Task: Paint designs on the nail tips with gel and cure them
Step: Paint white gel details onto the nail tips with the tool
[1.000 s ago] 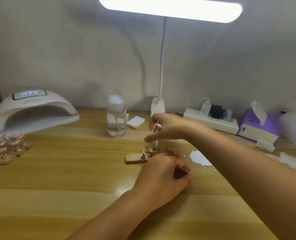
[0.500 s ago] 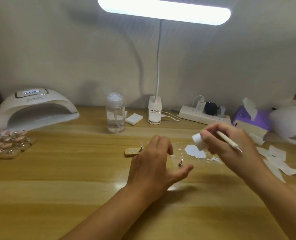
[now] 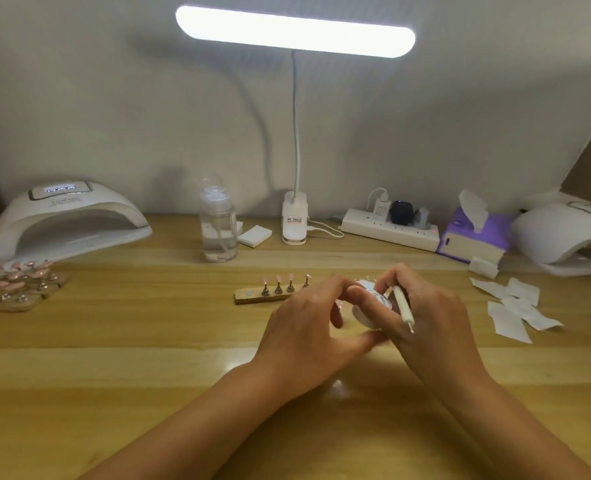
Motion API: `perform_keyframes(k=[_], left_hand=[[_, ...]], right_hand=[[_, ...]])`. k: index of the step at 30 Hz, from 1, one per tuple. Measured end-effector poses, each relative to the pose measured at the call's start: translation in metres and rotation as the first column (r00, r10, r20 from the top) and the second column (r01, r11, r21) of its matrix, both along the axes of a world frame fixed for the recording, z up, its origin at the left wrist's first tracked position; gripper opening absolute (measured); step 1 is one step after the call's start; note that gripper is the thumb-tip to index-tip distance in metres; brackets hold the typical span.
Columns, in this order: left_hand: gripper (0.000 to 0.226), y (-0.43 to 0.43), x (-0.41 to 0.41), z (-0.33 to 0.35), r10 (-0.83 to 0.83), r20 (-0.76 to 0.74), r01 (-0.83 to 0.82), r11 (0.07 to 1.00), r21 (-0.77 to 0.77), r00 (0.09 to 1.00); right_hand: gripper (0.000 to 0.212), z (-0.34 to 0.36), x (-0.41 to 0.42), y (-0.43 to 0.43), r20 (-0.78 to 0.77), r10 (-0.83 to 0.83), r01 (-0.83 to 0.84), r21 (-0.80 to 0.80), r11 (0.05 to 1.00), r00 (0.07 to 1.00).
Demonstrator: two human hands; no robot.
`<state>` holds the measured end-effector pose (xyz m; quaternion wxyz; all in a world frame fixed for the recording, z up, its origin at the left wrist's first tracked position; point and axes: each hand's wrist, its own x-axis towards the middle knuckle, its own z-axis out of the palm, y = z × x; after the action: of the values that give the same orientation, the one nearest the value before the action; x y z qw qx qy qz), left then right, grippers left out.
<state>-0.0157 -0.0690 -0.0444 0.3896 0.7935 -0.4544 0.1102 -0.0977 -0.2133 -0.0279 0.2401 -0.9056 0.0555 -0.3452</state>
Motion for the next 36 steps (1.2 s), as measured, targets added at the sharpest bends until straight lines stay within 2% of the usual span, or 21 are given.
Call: perform_keyframes(k=[4,8,12,15,19,22,23,24,25,27,29,31,34,36], left_hand=[[0.039,0.002,0.003,0.008,-0.071,-0.069,0.066,0.996,-0.063,0.995],[0.034,0.008,0.009,0.013,-0.205,-0.183,0.189,0.977,-0.102,0.961],[0.034,0.007,0.005,0.010,-0.168,-0.170,0.156,0.984,-0.081,0.971],[0.032,0.006,0.009,0.014,-0.226,-0.218,0.211,0.973,-0.088,0.949],[0.024,0.014,0.023,0.022,-0.394,-0.465,0.362,0.918,-0.161,0.792],[0.022,0.021,0.030,0.025,-0.442,-0.631,0.442,0.881,-0.170,0.638],[0.023,0.022,0.033,0.025,-0.432,-0.659,0.441,0.882,-0.166,0.615],[0.024,0.023,0.035,0.026,-0.415,-0.666,0.421,0.892,-0.164,0.620],[0.024,0.022,0.037,0.026,-0.387,-0.640,0.382,0.911,-0.155,0.664],[0.027,0.019,0.036,0.023,-0.296,-0.499,0.285,0.953,-0.099,0.814],[0.032,0.014,0.032,0.019,-0.244,-0.368,0.238,0.969,-0.064,0.897],[0.036,0.011,0.028,0.018,-0.231,-0.309,0.229,0.973,-0.044,0.923],[0.041,0.008,0.026,0.019,-0.205,-0.229,0.206,0.978,-0.018,0.952],[0.042,0.007,0.024,0.018,-0.179,-0.156,0.183,0.983,0.011,0.971]], right_hand=[[0.054,0.006,-0.002,-0.010,-0.069,0.055,-0.051,0.053,0.997,0.996],[0.050,0.008,-0.005,-0.012,-0.111,0.096,-0.095,0.017,0.995,0.989],[0.040,0.006,-0.005,-0.009,-0.068,0.153,-0.143,0.132,0.981,0.986],[0.036,0.009,-0.007,-0.012,-0.104,0.169,-0.156,0.124,0.980,0.980],[0.035,0.014,-0.010,-0.012,-0.121,0.234,-0.224,0.090,0.970,0.965],[0.034,0.016,-0.014,-0.010,-0.153,0.349,-0.324,0.171,0.931,0.924],[0.034,0.017,-0.016,-0.010,-0.165,0.375,-0.340,0.203,0.918,0.912],[0.036,0.017,-0.018,-0.010,-0.169,0.379,-0.339,0.223,0.914,0.910],[0.039,0.018,-0.018,-0.011,-0.162,0.362,-0.320,0.235,0.918,0.918],[0.044,0.020,-0.017,-0.010,-0.135,0.269,-0.236,0.221,0.946,0.954],[0.040,0.022,-0.014,-0.012,-0.107,0.180,-0.166,0.128,0.978,0.978],[0.035,0.022,-0.013,-0.016,-0.109,0.164,-0.155,0.084,0.984,0.980],[0.045,0.020,-0.015,-0.022,-0.144,0.152,-0.135,0.120,0.984,0.978],[0.043,0.021,-0.015,-0.023,-0.165,0.169,-0.146,0.141,0.979,0.972]])
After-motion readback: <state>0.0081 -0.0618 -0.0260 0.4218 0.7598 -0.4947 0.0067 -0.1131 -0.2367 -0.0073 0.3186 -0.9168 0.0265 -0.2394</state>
